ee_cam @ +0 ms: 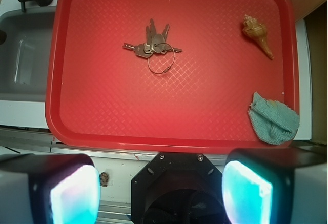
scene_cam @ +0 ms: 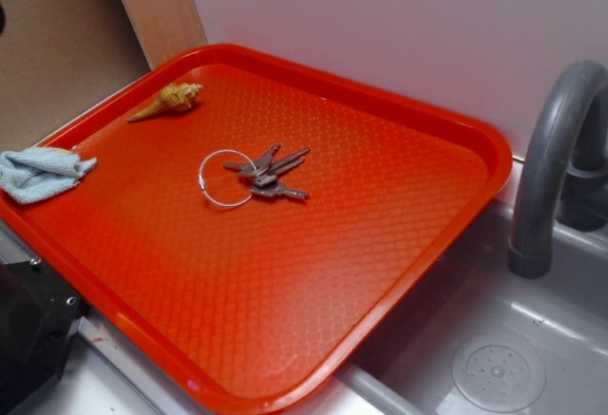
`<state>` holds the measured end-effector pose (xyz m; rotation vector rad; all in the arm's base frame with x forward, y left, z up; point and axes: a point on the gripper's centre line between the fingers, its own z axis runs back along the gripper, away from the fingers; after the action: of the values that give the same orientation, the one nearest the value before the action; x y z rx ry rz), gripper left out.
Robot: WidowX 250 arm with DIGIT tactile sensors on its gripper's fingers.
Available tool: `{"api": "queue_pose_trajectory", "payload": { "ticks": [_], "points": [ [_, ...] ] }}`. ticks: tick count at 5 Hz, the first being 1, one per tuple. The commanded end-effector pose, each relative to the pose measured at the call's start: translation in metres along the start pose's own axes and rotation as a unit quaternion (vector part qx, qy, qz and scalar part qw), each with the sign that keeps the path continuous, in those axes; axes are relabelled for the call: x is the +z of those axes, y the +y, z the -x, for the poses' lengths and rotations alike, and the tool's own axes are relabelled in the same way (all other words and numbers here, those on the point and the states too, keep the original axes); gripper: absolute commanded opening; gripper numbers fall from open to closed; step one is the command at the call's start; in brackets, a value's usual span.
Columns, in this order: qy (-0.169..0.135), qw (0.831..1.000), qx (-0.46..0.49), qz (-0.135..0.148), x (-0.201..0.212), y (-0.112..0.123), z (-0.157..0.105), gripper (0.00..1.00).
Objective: Grab the silver keys.
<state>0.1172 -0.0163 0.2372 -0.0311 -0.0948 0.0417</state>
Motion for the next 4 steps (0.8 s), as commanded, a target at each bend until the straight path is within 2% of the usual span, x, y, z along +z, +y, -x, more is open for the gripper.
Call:
{"api": "queue_pose_trajectory", "payload": {
  "ticks": [1, 2, 3, 4],
  "points": [
    [0.000, 1.000, 0.000, 0.000, 0.000, 0.000, 0.000, 1.00],
    [-0.042, 0.999, -0.010, 0.006, -0.031, 0.038, -0.038, 1.00],
    [-0.073, 0.995, -0.018, 0.062, -0.067, 0.044, -0.068, 1.00],
    [-0.045, 0.994, -0.018, 0.098, -0.121, 0.043, -0.085, 1.00]
  ]
}}
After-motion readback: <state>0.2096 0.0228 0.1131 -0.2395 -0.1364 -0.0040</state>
